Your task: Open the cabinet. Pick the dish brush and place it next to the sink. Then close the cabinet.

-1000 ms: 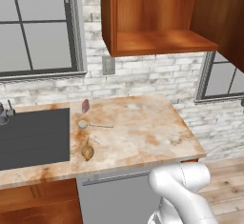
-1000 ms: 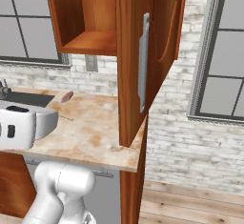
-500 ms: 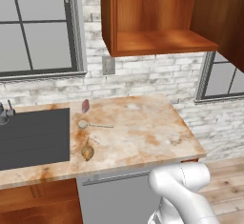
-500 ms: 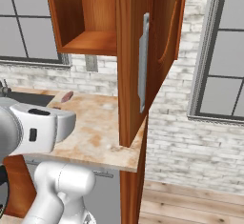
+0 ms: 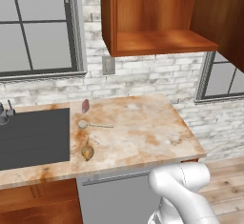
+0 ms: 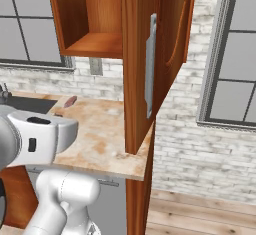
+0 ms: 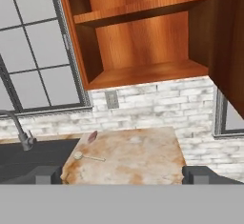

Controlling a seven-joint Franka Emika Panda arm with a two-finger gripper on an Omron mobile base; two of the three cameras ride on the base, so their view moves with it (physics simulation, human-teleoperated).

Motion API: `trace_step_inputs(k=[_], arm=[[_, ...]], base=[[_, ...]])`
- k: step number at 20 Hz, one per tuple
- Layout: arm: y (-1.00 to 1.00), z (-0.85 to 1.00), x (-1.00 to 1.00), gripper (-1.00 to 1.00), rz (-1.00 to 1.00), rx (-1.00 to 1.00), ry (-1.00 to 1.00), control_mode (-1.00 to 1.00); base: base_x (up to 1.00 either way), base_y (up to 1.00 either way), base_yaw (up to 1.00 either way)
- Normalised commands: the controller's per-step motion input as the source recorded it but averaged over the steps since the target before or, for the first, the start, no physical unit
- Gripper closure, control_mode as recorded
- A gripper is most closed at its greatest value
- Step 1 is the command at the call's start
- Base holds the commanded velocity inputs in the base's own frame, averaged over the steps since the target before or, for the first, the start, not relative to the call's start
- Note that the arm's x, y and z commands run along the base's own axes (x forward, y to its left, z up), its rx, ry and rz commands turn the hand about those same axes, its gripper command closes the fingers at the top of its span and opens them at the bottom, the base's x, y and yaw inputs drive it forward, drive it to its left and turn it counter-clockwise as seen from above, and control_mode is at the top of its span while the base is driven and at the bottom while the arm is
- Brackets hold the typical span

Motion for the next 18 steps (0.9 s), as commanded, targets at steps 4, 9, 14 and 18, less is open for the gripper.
trace_step_inputs(k=[4,9,14,18], arm=[[-0.18,0.00,-0.10,-1.00,-0.01,0.00,0.00,-1.00],[-0.23,0.00,-0.15,-1.00,-0.02,0.00,0.00,-1.00],[-0.44,0.00,-0.38,-1.00,-0.08,0.00,-0.05,-1.00],[-0.47,0.00,-0.60,-1.00,-0.07,0.00,-0.07,-1.00]], base=[[0.00,0.00,0.00],[0.00,0.00,0.00],[0.00,0.00,0.00],[0.00,0.00,0.00]])
